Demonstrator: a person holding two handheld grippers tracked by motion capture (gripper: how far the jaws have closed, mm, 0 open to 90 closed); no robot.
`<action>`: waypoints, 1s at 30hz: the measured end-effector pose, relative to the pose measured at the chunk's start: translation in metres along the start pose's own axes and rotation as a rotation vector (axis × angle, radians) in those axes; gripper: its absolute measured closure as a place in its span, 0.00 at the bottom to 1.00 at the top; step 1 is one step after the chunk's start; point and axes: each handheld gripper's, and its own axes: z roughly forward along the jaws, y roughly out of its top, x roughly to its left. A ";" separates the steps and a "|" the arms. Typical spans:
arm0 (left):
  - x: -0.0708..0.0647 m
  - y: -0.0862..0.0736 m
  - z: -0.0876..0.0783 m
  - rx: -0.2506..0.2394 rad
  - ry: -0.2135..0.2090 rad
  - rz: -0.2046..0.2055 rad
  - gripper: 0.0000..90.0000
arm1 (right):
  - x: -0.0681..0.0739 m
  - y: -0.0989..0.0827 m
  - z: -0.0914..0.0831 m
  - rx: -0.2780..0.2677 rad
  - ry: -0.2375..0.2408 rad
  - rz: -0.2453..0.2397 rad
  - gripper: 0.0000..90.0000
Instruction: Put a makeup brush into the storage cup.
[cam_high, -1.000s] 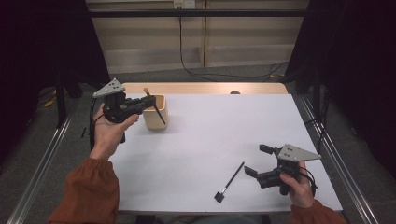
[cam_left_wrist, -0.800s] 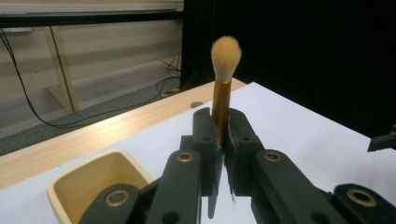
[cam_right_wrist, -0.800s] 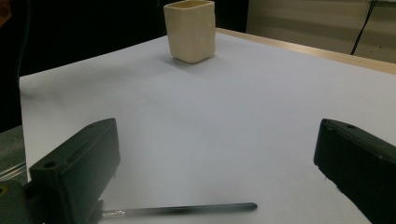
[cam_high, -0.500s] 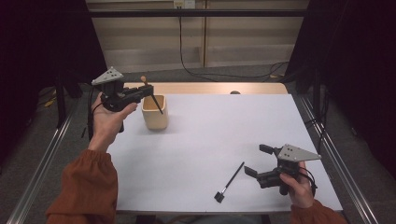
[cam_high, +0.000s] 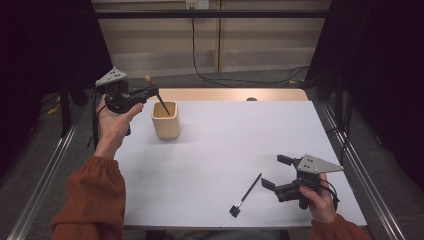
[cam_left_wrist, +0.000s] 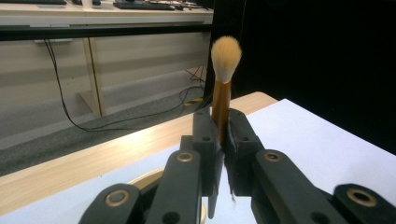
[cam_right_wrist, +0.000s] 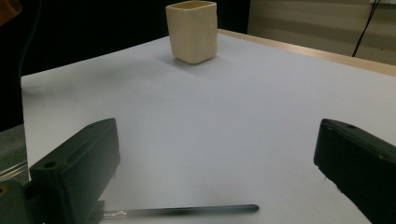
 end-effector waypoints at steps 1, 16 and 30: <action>0.000 0.000 0.001 0.008 0.008 0.001 0.94 | 0.000 0.000 0.000 0.001 -0.001 -0.002 0.00; 0.011 -0.005 0.013 -0.004 0.036 -0.022 0.94 | 0.001 0.000 0.001 0.003 0.005 -0.007 0.00; 0.014 -0.015 0.022 0.015 0.055 -0.008 0.94 | 0.001 -0.001 0.002 0.009 0.010 -0.015 0.00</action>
